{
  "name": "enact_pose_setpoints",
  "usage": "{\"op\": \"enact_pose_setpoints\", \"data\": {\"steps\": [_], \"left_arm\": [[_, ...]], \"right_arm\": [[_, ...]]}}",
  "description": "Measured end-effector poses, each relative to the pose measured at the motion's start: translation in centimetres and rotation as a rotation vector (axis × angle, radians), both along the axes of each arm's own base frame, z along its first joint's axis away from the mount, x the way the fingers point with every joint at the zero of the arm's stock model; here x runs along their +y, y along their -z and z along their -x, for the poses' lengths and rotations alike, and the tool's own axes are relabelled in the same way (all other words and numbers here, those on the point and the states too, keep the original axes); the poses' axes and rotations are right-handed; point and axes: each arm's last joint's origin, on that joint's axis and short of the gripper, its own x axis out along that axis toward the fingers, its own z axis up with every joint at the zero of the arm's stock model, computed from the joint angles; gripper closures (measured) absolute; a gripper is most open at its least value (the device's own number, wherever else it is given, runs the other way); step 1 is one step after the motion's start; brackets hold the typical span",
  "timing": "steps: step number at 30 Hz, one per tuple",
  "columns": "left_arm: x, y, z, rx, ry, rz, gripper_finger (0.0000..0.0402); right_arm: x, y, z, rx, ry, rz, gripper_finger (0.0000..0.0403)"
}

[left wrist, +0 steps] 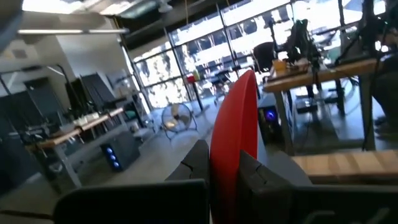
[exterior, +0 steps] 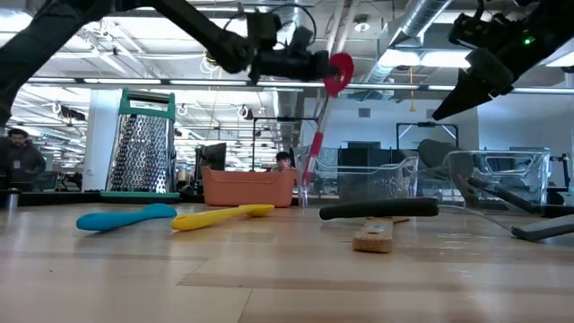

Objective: Pick & Place Kitchen Items
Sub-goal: Put the red serving spoon into the left transparent bin

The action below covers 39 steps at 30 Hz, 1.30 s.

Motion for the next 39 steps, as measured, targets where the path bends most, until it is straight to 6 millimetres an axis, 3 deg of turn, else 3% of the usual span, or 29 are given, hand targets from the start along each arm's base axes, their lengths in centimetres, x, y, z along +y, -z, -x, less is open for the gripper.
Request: {"op": "enact_pose_setpoints", "data": {"steps": [8,24,34,39], "left_arm": [[0.9,4.5,-1.5,0.071,0.018,0.044,0.0401],[1.7,6.1,-1.5,0.090,0.073,0.099,0.0401],[2.3,10.5,-2.4,0.140,0.083,0.136,0.0400],[1.7,10.9,-2.8,0.143,0.170,0.132,0.0400]], "right_arm": [[0.0,0.0,0.0,-0.001,0.003,0.003,0.0402],[-0.1,-0.1,0.0,-0.013,0.033,0.039,0.0402],[-0.4,-0.1,0.0,-0.017,0.058,0.049,0.0402],[-0.8,-0.1,0.0,-0.019,0.083,0.050,0.0402]]}}
